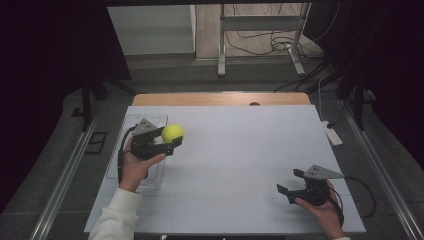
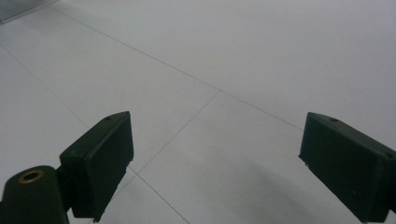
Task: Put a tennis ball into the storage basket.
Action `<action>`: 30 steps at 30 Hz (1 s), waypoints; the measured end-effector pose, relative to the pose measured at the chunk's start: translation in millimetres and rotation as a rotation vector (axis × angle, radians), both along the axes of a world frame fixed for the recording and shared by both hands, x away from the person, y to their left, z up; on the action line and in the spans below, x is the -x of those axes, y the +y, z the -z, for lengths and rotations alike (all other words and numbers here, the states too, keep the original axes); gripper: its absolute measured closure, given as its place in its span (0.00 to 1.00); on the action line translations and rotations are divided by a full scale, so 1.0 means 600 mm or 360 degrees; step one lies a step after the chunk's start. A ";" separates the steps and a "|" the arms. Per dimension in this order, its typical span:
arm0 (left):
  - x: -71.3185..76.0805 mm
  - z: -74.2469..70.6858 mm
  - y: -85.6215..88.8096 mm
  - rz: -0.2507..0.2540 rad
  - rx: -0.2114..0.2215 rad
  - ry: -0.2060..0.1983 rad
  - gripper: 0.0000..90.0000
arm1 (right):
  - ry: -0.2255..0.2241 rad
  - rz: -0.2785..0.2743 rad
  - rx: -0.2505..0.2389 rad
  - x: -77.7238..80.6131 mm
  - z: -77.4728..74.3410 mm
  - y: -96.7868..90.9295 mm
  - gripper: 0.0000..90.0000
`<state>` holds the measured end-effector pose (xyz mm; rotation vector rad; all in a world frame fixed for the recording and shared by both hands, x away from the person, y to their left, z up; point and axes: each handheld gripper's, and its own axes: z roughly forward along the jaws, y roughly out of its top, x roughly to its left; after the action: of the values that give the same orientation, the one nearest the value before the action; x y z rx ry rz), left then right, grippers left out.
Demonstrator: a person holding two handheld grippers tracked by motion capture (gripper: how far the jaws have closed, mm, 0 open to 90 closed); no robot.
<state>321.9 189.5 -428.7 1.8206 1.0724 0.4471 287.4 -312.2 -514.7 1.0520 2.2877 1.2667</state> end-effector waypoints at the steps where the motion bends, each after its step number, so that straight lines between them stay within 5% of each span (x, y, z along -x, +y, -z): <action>1: 0.000 0.000 0.002 0.0001 0.0007 -0.0006 0.30 | 0.0001 -0.0001 0.0001 0.000 0.000 0.000 0.11; 30: -0.003 0.001 0.053 -0.0157 -0.0052 -0.0010 0.30 | 0.0003 -0.0001 0.0007 0.000 0.001 0.001 0.11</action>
<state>324.0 221.0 -429.2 1.7991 1.1603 0.5309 287.5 -311.5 -515.0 1.0514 2.2911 1.2613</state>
